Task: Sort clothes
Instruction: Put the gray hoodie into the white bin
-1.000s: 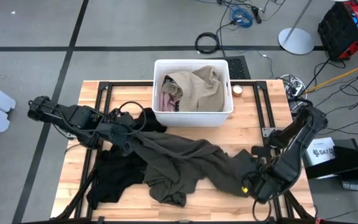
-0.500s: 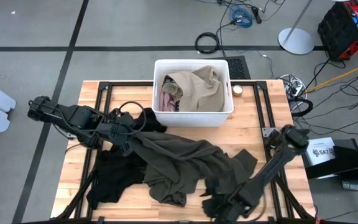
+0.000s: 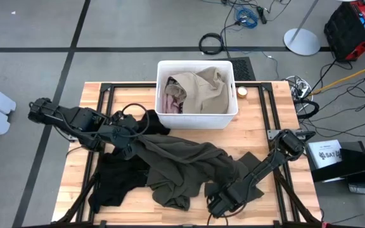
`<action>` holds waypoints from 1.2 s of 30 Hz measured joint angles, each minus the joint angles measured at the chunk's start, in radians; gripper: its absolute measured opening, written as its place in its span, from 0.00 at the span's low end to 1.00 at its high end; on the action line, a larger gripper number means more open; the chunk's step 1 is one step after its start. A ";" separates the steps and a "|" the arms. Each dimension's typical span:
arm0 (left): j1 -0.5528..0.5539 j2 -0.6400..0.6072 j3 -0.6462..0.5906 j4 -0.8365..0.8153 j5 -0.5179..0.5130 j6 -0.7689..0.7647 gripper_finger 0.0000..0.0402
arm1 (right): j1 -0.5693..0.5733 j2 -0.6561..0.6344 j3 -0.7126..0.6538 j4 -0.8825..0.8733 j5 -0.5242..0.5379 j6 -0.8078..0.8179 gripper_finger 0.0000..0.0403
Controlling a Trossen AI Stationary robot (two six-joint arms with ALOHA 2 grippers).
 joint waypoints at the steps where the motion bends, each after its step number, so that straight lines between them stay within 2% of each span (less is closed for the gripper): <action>1: 0.000 0.000 0.000 0.000 0.000 0.000 0.04 | 0.000 -0.001 0.001 -0.036 0.001 0.011 0.49; 3: 0.000 0.000 0.000 0.000 0.000 0.001 0.04 | -0.001 0.004 -0.010 -0.081 -0.007 0.037 0.49; 9: 0.000 0.000 0.000 0.001 0.003 0.017 0.04 | -0.011 0.007 -0.073 -0.026 -0.056 0.066 0.49; 14: 0.000 0.000 0.000 0.001 0.008 0.019 0.04 | -0.008 -0.006 -0.076 -0.056 -0.067 0.066 0.49; 23: 0.000 0.000 0.000 0.001 0.008 0.017 0.04 | -0.011 0.007 -0.083 0.119 -0.069 0.022 0.49; 32: 0.000 0.000 0.000 0.001 0.038 0.016 0.04 | -0.016 0.009 -0.114 0.106 -0.062 0.042 0.49; 36: 0.000 0.000 0.000 0.001 0.038 0.015 0.04 | -0.035 0.007 -0.119 0.082 -0.152 0.043 0.49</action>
